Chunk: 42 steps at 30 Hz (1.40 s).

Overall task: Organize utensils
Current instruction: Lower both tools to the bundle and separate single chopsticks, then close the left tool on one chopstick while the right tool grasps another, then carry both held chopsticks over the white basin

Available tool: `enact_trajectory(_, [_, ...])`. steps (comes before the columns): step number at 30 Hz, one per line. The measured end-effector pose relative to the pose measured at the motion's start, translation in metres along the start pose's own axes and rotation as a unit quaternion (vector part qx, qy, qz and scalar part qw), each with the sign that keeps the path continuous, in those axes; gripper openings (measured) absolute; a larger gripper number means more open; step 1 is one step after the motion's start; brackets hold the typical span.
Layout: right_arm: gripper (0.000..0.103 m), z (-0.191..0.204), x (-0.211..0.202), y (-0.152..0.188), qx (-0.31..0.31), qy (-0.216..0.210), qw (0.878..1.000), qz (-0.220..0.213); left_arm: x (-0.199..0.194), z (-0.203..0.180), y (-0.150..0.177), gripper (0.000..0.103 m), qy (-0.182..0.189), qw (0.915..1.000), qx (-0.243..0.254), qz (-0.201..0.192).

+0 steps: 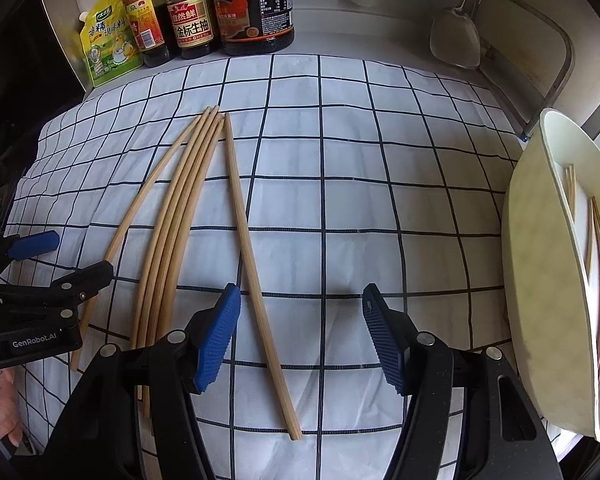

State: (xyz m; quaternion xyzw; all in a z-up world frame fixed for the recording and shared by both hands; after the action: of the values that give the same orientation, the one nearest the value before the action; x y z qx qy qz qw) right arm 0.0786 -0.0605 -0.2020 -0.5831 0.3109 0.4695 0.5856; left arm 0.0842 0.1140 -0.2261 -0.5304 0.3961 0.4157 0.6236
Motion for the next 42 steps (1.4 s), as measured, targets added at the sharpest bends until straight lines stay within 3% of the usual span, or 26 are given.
enact_trajectory(12, [0.061, 0.006, 0.010, -0.005, -0.019, 0.002, 1.000, -0.002, 0.011, 0.004, -0.023, 0.094, -0.014, 0.9998, 0.003, -0.012])
enact_trajectory(16, [0.060, 0.008, 0.011, -0.005, -0.030, -0.003, 1.000, -0.005, 0.010, -0.002, -0.027, 0.091, -0.016, 0.9996, 0.003, -0.024])
enact_trajectory(19, [0.055, 0.011, 0.011, -0.004, -0.038, -0.008, 0.999, -0.005, 0.002, -0.011, -0.024, 0.072, 0.000, 0.9994, 0.014, -0.033])
enact_trajectory(21, [0.047, 0.015, 0.009, -0.004, -0.047, -0.014, 0.999, -0.003, -0.002, -0.017, -0.022, 0.051, 0.013, 0.9991, 0.021, -0.036])
enact_trajectory(24, [0.029, 0.022, 0.009, -0.004, -0.058, -0.018, 0.998, -0.001, -0.007, -0.027, -0.019, 0.032, 0.019, 0.9985, 0.034, -0.037])
enact_trajectory(26, [0.008, 0.024, 0.009, -0.005, -0.058, -0.017, 0.998, 0.001, -0.008, -0.032, -0.016, 0.008, 0.029, 0.9982, 0.041, -0.033])
enact_trajectory(33, [0.006, 0.017, 0.002, -0.002, -0.005, -0.052, 0.999, 0.006, -0.013, -0.030, -0.009, 0.007, 0.036, 0.9988, 0.031, -0.012])
enact_trajectory(42, [0.006, 0.016, -0.050, 0.001, 0.033, -0.100, 0.994, -0.025, -0.052, -0.034, -0.012, 0.007, 0.063, 0.9976, 0.017, -0.022])
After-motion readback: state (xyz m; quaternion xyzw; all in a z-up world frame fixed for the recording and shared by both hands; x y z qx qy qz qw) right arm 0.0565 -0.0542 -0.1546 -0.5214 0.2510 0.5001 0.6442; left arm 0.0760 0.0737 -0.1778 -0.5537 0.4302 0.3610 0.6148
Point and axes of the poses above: each gripper's, at about its wrist camera, not at the fingertips, and x roughly the way its jaws point, z to its left, y to its underside, the point moved 8 cm from there along x, roughly the way its jaws point, and after that the axes turned 6 degrees about -y, right-handed, at the moved point
